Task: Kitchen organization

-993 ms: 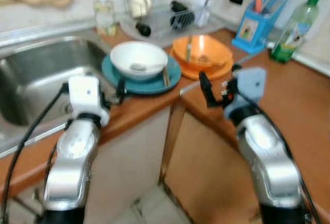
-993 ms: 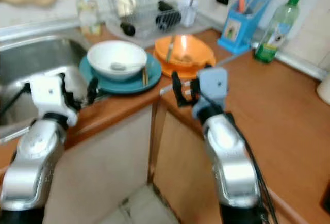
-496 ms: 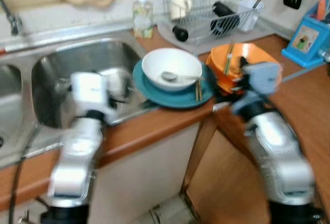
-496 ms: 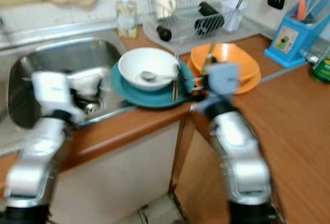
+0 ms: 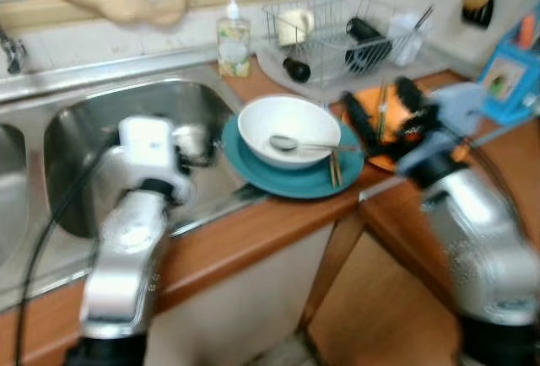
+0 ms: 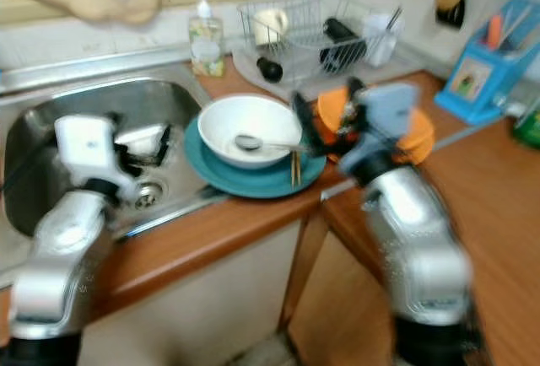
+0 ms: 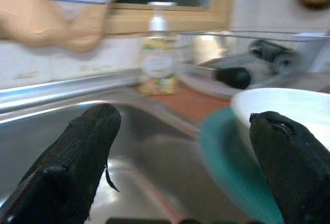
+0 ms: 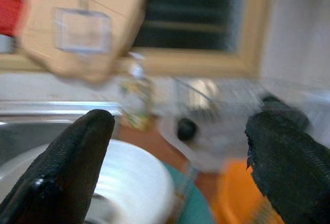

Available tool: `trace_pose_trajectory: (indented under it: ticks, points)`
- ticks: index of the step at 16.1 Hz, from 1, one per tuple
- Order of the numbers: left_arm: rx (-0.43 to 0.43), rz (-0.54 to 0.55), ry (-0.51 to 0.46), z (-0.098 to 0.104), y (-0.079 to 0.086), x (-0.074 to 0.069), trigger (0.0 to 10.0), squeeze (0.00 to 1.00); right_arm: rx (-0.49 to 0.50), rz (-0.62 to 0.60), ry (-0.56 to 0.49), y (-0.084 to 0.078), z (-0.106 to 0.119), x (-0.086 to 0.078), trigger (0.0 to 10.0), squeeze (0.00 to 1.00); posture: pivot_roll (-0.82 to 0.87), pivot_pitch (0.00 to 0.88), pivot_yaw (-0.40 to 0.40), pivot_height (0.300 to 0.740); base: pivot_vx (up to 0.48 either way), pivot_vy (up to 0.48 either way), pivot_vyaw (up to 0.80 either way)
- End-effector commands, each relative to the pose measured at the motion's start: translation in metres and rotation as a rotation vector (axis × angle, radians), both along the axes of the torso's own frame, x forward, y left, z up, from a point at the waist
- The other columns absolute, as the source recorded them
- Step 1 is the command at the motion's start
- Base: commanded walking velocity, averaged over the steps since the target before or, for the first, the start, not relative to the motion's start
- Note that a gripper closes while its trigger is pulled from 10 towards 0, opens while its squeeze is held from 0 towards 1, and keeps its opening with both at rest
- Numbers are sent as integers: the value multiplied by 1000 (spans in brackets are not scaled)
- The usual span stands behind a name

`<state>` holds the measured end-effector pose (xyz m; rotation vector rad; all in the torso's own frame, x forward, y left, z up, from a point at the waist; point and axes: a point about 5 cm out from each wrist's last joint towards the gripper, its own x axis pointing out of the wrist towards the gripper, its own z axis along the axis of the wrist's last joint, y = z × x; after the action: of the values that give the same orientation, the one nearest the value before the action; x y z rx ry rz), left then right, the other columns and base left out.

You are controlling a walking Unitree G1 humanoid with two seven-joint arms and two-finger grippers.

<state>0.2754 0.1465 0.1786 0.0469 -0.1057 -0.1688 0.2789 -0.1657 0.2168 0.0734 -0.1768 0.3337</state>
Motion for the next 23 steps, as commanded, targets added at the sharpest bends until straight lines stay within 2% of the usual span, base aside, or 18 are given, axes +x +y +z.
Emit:
trace_pose_trajectory:
  ticks: [1,4,6,9,10,14,15,16,17,18,19,21,23]
  points:
    - [2,-2,-12,4,10,0,10000,0,45,69,4,0,9,3,10000,0,-118,0,-8,740,0,0,0]
    - [9,-68,-13,7,19,0,10000,0,30,105,24,-12,11,6,10000,0,-118,0,-8,740,0,0,0]
    - [42,-150,12,8,23,2,10000,0,35,109,55,-23,11,12,10000,0,-117,0,0,740,0,0,0]
    - [54,-295,57,8,26,-3,10000,0,34,153,88,-34,10,16,10000,0,-116,0,3,740,0,0,0]
    - [67,-381,84,8,27,-7,10000,0,18,197,109,-38,7,17,10000,0,-116,0,4,740,0,0,0]
    - [44,-519,121,10,24,-16,10000,0,-82,279,159,-44,-5,13,10000,0,-116,0,6,740,0,0,0]
    - [32,-567,133,10,21,-20,10000,0,-95,296,169,-46,-9,12,9490,0,-116,0,6,740,0,0,0]
    - [23,-589,141,10,20,-21,10000,0,-92,306,176,-47,-11,13,6039,0,-118,0,7,740,0,0,0]
    - [15,-601,146,10,20,-22,10000,0,-83,313,180,-47,-12,14,3412,0,-118,0,7,740,0,0,0]
    - [12,-604,146,11,20,-22,10000,0,-80,314,181,-47,-12,14,3412,0,-118,0,7,740,0,0,0]
    - [7,-614,150,11,19,-23,10000,0,-80,311,185,-48,-13,15,2745,0,-118,0,7,740,0,0,0]
    - [3,-633,161,11,18,-25,10000,0,-75,308,183,-50,-14,15,2941,0,-118,0,7,740,0,0,0]
    - [-2,-650,164,11,17,-26,10000,0,-57,303,171,-52,-12,15,6941,0,-116,0,7,740,0,0,0]
